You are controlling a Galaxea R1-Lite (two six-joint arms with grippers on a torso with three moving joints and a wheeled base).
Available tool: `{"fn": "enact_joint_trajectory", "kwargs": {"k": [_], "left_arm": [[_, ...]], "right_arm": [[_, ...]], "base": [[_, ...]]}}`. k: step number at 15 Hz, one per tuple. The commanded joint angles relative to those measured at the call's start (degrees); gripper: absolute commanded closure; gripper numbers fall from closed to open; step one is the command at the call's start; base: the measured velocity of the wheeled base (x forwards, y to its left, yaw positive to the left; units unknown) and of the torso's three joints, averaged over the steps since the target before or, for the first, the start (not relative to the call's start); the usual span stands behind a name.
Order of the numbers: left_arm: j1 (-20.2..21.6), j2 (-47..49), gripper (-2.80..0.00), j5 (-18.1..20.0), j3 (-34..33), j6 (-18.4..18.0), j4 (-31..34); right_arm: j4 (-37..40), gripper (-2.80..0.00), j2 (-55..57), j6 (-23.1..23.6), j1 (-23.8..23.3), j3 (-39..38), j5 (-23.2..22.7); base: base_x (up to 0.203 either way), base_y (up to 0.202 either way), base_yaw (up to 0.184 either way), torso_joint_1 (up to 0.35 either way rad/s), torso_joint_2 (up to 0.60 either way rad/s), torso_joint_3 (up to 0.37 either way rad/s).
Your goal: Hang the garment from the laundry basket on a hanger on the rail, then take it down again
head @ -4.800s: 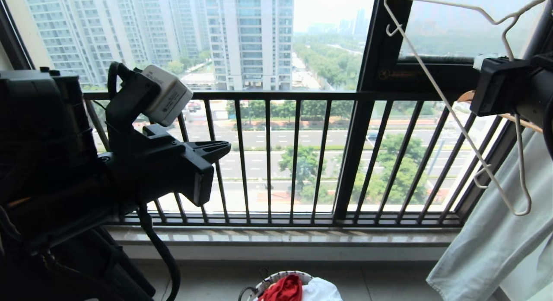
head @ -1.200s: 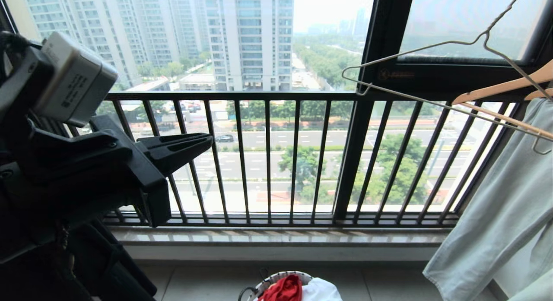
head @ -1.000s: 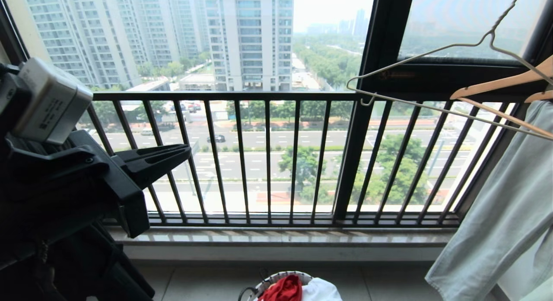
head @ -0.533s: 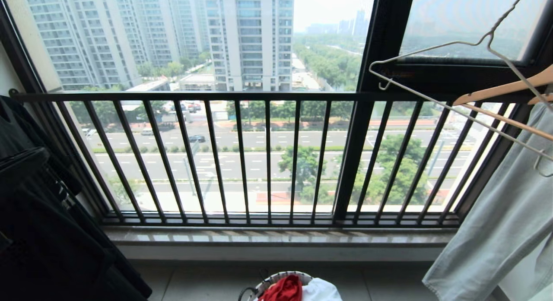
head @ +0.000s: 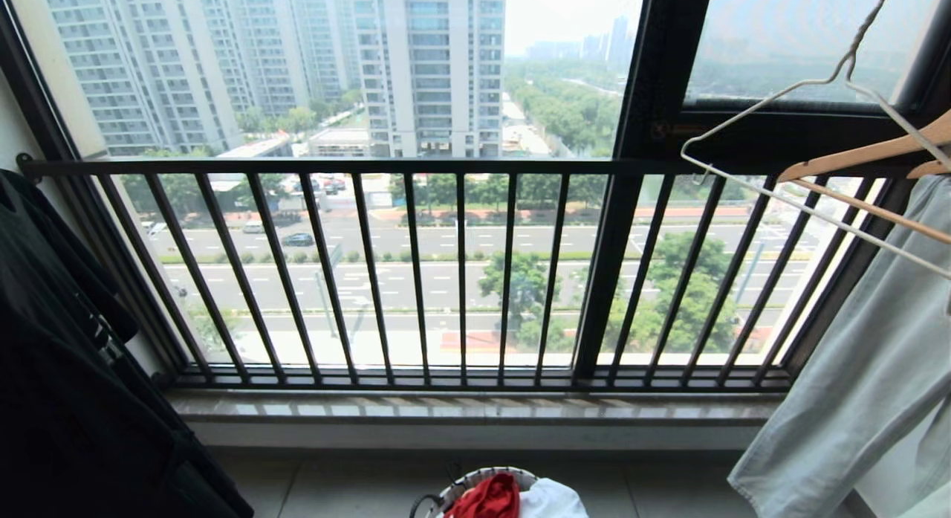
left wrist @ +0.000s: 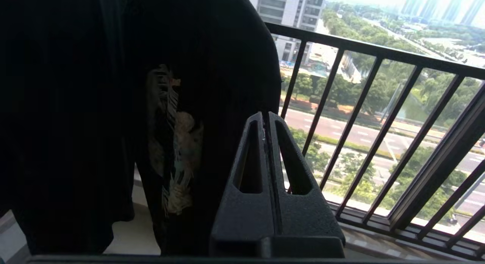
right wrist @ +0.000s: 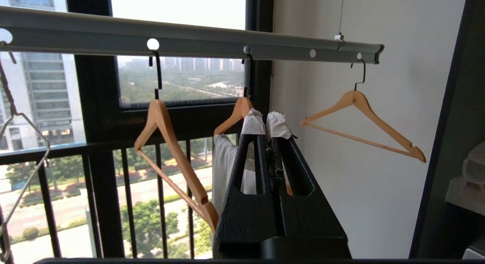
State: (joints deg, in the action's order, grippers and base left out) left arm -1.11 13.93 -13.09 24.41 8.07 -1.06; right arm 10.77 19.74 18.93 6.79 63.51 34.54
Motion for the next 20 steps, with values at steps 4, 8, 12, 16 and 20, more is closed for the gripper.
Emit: {"fn": "enact_joint_trajectory", "kwargs": {"k": [4,8,12,16,20], "left_arm": [[1.3,-11.7,0.0,1.3,-11.3,-1.0,0.2],[1.3,-13.7,0.0,2.7,-11.4,-3.5,-0.3],[1.3,-13.7,0.0,3.9,-14.1,-6.2,-0.4],[1.3,-13.8,0.0,7.2,-16.9,-6.3,-0.4],[1.3,-13.8,0.0,8.8,-22.8,-11.0,-0.6]], "right_arm": [[1.1,0.0,-3.8,-5.1,-1.5,-5.1,1.6],[5.4,0.0,-2.3,-4.8,-4.7,-3.5,0.3],[5.5,0.0,-5.1,-4.8,-5.5,-9.3,0.2],[5.2,0.0,-14.5,-5.7,-6.7,-26.6,-6.6],[1.9,0.0,-19.4,-15.1,-6.8,-45.3,-22.6]], "base": [[0.0,0.0,0.0,0.0,0.0,0.0],[0.0,0.0,0.0,0.0,0.0,0.0],[0.0,0.0,0.0,0.0,0.0,0.0],[0.0,0.0,0.0,0.0,0.0,0.0],[0.0,0.0,0.0,0.0,0.0,0.0]]}}
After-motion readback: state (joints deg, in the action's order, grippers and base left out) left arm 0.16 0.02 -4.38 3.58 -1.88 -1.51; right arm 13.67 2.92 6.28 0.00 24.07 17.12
